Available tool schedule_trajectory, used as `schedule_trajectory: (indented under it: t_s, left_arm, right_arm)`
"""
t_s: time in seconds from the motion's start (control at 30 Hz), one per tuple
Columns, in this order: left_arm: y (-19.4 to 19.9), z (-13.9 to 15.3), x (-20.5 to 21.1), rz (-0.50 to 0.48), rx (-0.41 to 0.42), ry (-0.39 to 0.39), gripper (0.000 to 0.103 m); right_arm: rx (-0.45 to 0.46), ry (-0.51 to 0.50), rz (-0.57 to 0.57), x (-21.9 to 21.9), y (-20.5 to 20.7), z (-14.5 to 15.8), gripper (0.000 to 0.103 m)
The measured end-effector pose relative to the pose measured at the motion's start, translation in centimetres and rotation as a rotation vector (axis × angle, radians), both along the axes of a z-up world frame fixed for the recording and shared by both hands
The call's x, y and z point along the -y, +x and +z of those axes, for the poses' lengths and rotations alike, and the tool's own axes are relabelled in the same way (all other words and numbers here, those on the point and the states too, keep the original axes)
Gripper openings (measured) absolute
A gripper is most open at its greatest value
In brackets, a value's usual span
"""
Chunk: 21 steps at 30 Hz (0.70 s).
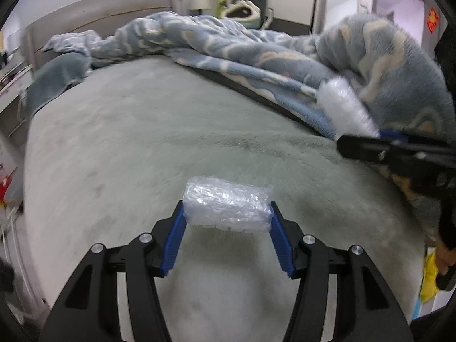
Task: Collect trash
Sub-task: 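Carry both wrapped rolls over the teal bin and open both tools to drop them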
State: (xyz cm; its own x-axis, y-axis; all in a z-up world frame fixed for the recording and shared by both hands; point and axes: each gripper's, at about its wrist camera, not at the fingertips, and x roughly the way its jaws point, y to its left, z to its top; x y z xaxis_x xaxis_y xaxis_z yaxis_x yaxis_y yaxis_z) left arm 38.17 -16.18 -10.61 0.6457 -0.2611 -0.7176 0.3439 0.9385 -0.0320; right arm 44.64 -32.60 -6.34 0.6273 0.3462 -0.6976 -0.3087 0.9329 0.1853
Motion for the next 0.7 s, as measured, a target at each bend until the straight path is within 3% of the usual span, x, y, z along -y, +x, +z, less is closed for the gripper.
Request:
schedule_trajectory:
  t_s: [0.23,0.47,0.7]
  left_arm:
    - [-6.0,2.4,-2.6,0.073,0.029,-0.034,0.059]
    - [-12.8,3.5,-6.6,0.086,0.064,-0.069,0.059]
    - [-17.5,2.2,-10.9,0.152,0.052,-0.146,0.059]
  right_arm:
    - [0.004,0.034,0.034,-1.2,-3.9,0.9,0.030]
    - [0.008,0.072,0.098,-4.2,-9.1,1.2,0.030]
    - [0.011,0.082,0.145,-7.1,-14.0,0.7,0.030]
